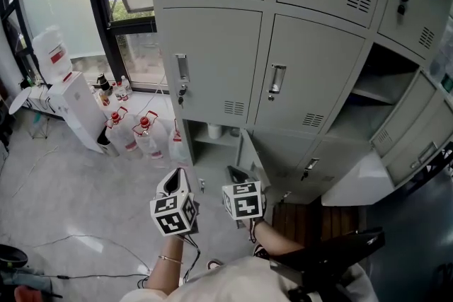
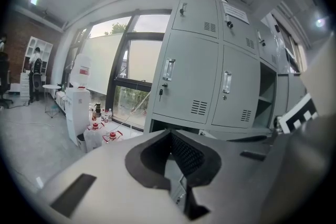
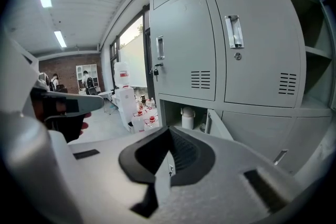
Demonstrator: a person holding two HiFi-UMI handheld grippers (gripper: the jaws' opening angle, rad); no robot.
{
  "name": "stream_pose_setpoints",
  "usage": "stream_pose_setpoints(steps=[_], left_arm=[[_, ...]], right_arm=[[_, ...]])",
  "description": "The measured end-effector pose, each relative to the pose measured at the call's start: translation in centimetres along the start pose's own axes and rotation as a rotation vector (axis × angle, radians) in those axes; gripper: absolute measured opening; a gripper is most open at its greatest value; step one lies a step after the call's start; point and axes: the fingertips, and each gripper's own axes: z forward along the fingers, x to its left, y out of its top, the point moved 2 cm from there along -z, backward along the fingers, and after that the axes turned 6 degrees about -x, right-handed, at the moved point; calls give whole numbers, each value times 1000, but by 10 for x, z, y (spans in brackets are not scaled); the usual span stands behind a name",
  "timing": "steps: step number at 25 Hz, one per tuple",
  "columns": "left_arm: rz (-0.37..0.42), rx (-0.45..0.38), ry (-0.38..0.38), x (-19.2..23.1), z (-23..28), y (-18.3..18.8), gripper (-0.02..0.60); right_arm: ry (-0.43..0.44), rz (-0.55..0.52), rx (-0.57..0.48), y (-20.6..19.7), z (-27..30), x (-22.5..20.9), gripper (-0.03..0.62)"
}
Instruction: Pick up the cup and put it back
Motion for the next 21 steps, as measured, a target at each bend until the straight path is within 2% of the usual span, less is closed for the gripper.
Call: stream_pose_setpoints(steps=[13, 21], left_arm=[[-4, 9, -15, -7, 13, -3, 3], [-5, 6, -26, -11, 20, -2, 3]], right_arm=[[-26, 20, 18, -3, 5, -15, -9], [-52, 31, -16, 5, 5, -23, -9]])
